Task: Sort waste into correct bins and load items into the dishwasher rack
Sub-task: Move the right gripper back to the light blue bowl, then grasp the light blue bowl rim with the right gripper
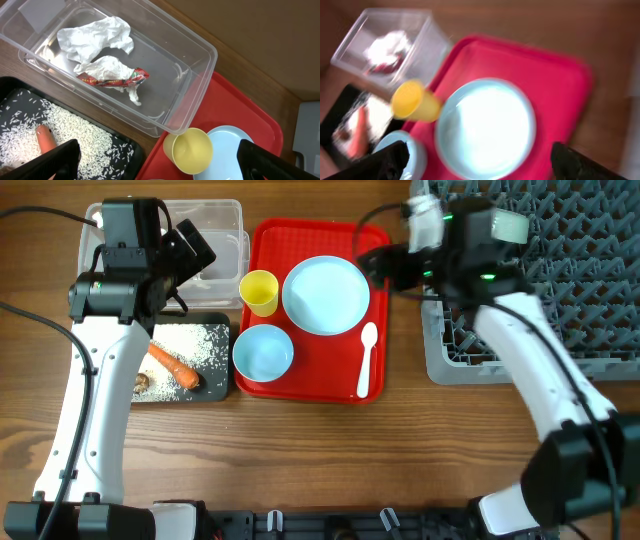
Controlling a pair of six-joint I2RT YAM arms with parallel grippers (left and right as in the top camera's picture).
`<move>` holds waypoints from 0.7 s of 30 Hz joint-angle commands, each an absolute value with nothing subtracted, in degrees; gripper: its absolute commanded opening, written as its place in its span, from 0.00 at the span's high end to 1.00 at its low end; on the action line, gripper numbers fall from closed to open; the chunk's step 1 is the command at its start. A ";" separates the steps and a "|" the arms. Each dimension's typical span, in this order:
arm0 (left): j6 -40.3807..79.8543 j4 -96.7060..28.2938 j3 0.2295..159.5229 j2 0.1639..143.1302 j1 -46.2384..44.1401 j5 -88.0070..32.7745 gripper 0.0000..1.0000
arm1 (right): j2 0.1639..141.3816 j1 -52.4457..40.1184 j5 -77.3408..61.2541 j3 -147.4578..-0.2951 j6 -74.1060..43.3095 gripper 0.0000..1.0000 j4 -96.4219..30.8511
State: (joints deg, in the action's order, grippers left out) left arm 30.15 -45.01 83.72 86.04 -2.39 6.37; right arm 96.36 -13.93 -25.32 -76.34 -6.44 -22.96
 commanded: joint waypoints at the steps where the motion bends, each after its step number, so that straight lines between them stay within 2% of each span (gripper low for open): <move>1: 30.50 -45.06 83.64 86.06 -2.02 6.94 0.00 | 100.07 -19.38 -24.95 -76.40 -7.66 0.12 -23.79; 5: 30.50 -45.06 83.64 86.06 -2.02 6.94 0.00 | 101.16 -24.27 -24.58 -76.44 -10.28 0.18 -25.36; 12: 30.50 -45.06 83.64 86.06 -2.02 6.94 0.00 | 104.12 -31.99 -15.77 -76.44 -18.17 0.23 -27.70; 14: 30.50 -45.06 83.64 86.06 -2.02 6.94 0.00 | 106.52 -33.43 -15.66 -76.44 -18.68 0.28 -27.29; 21: 30.50 -45.06 83.64 86.06 -2.02 6.94 0.00 | 114.04 -34.28 -21.06 -76.44 -20.97 0.37 -23.62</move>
